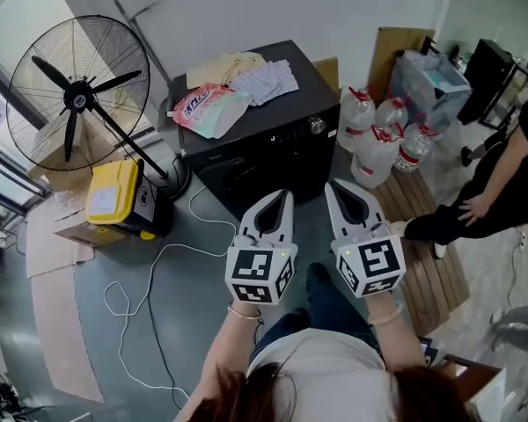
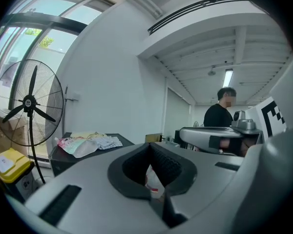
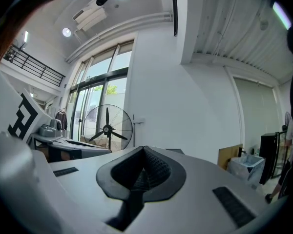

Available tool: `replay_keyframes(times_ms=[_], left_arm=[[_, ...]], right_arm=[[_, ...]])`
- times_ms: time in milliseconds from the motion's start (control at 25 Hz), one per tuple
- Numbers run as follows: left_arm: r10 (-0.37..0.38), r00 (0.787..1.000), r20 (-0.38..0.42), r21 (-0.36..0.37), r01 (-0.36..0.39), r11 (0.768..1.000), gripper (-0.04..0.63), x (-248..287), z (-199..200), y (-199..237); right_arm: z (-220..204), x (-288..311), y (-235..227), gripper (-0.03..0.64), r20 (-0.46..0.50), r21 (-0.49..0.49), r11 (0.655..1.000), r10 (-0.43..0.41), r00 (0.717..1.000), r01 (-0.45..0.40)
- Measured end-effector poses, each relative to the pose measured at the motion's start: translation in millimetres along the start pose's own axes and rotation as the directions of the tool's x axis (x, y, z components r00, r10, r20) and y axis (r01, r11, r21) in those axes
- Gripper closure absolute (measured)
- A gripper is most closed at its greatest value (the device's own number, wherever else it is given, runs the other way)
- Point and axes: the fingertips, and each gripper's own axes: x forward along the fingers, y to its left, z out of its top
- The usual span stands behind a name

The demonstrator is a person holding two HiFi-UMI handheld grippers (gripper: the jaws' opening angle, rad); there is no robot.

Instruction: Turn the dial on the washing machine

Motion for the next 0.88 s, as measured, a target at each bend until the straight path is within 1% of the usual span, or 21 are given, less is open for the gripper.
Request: replay_keyframes(times_ms=[200, 520, 880], left_arm=[[0.01, 1.0, -0.009, -0.006, -0.01, 1.0, 0.578, 41.3, -4.2, 11.1], [0.038, 0.999, -0.02, -0.021, -0.038, 0.999, 0.578, 112.4, -8.7, 26.7], [0.077, 0.997, -0.028, -0.037, -0.078, 0.996, 0.578, 175.0, -21.9, 40.4]], right_arm=[[-9.7, 30.9, -30.4, 0.597, -0.008, 0.008, 1.0, 0.001, 1.0, 0.0], [-26.3, 83.4, -79.9, 0.597, -0.038, 0.018, 1.0, 0.025, 0.999, -0.024], [-48.2, 127.8, -126.9, 0.595, -0.076, 0.01, 0.998, 0.061, 0.995, -0.06]])
